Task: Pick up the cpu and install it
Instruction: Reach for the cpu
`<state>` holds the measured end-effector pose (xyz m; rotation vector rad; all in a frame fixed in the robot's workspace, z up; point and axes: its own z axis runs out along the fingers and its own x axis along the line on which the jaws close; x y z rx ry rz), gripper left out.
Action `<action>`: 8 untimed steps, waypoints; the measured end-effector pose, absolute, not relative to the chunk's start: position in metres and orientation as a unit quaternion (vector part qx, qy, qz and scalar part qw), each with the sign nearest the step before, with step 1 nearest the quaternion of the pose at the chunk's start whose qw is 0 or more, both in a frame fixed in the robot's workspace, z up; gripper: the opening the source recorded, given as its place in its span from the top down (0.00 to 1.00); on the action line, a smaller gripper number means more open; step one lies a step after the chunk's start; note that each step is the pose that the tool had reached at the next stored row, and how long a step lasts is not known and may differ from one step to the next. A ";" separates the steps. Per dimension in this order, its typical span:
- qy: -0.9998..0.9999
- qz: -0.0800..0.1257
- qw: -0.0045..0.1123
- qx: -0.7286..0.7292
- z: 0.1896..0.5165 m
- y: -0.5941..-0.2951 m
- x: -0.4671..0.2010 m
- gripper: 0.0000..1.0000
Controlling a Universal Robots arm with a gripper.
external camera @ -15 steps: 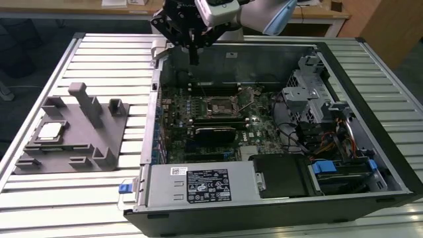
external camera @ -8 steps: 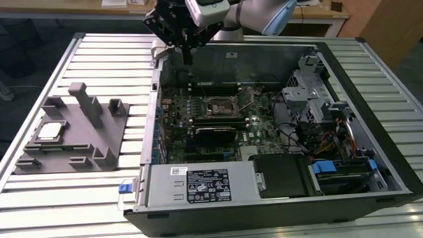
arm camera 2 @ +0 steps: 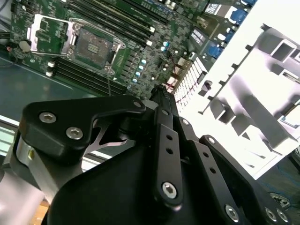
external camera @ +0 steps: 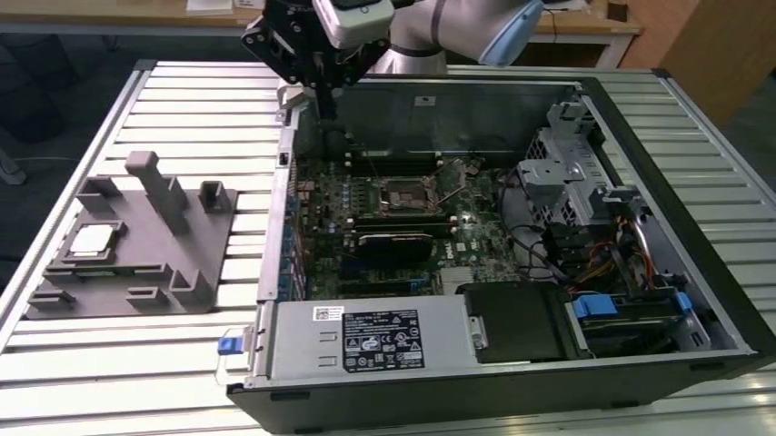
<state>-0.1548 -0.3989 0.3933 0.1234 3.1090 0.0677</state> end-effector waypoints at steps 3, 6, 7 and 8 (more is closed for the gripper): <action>0.999 0.022 0.015 0.040 0.393 -0.399 -0.161 0.89; 0.999 0.022 0.015 0.040 0.393 -0.399 -0.168 0.89; 0.999 0.022 0.015 0.040 0.393 -0.399 -0.170 0.89; 0.999 0.022 0.016 0.040 0.393 -0.399 -0.172 0.89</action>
